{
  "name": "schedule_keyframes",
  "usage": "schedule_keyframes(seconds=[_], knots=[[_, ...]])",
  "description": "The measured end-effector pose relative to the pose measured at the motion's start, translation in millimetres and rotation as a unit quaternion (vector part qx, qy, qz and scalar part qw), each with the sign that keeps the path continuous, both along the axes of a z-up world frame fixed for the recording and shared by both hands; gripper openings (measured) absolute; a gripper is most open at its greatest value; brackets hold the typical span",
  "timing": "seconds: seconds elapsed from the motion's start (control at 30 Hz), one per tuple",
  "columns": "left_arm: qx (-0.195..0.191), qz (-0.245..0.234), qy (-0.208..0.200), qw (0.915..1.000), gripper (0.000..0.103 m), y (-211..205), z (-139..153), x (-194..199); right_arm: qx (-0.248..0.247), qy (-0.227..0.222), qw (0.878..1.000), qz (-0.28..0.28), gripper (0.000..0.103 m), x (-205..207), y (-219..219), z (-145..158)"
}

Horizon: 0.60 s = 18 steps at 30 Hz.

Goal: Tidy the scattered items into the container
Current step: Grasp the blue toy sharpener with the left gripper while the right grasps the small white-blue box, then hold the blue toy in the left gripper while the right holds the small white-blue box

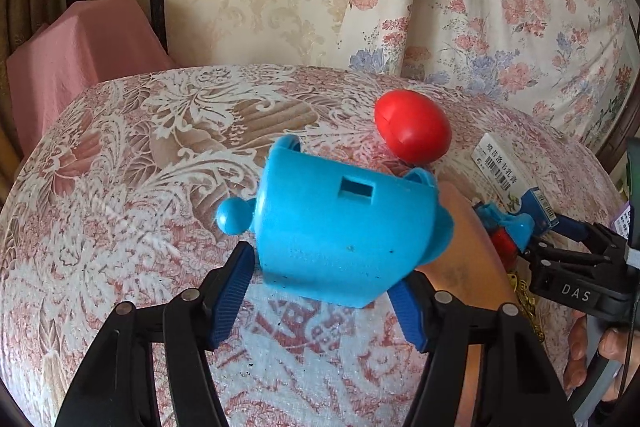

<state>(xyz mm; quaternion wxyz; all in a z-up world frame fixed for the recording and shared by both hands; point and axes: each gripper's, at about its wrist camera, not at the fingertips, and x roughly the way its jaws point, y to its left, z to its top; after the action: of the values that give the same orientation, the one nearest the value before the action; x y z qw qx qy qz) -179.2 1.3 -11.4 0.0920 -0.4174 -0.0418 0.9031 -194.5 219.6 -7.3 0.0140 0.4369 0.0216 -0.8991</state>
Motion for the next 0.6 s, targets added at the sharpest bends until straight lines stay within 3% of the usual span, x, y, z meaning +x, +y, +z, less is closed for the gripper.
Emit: schedule_keyframes(seconds=[0.13, 0.23, 0.3, 0.43, 0.6], knots=[[-0.001, 0.002, 0.001, 1.0, 0.058, 1.0, 0.0, -0.1, 0.002, 0.002, 1.0, -0.001, 0.087, 0.2, -0.8, 0.6], [-0.001, 0.003, 0.001, 1.0, 0.058, 1.4, -0.1, -0.1, 0.004, 0.009, 1.0, 0.003, 0.069, 2.1, -2.5, 2.2], [-0.002, 0.003, 0.001, 1.0, 0.058, 1.7, -0.2, 0.2, 0.006, 0.013, 1.0, 0.009, 0.062, 3.1, -5.0, 3.2], [-0.004, 0.006, 0.002, 1.0, 0.057, 2.0, -0.3, 0.5, 0.014, 0.019, 1.0, 0.013, 0.027, 4.9, -8.5, 4.9], [-0.007, 0.009, 0.002, 0.9999, 0.057, 1.8, -0.5, 0.6, 0.009, 0.02, 1.0, 0.014, 0.027, 5.2, -7.2, 5.4]])
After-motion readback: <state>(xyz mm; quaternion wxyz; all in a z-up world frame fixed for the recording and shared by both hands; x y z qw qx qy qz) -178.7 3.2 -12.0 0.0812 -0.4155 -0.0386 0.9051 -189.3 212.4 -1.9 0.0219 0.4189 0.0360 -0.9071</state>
